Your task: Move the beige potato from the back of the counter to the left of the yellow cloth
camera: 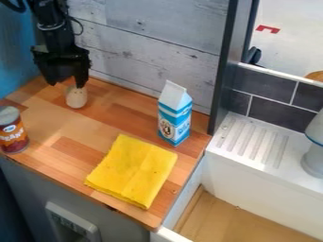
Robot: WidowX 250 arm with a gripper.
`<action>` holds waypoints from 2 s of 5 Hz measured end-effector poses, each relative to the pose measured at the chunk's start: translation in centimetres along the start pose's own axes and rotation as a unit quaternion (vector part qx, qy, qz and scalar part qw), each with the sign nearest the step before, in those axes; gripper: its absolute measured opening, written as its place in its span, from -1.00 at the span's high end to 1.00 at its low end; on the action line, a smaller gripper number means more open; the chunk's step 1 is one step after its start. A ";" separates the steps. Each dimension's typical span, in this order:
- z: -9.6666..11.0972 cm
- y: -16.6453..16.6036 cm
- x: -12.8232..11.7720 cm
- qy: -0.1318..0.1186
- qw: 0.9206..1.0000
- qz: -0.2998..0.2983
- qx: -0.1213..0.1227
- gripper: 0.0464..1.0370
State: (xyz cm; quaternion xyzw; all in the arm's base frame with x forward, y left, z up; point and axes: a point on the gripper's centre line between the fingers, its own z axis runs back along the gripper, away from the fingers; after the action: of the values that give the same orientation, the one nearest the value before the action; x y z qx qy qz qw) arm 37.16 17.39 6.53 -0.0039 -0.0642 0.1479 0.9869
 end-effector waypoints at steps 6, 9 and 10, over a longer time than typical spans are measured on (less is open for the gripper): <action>-4.5 -0.6 0.0 0.067 0.997 0.033 0.036 -0.22; 2.8 -1.0 -3.1 0.032 0.989 -0.141 0.031 -0.20; 2.3 -1.8 -6.7 0.074 0.980 -0.185 0.004 -0.20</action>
State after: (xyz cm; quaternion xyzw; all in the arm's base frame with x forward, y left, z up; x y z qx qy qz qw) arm 31.00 13.65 8.02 0.0015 0.0100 -0.0377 0.9992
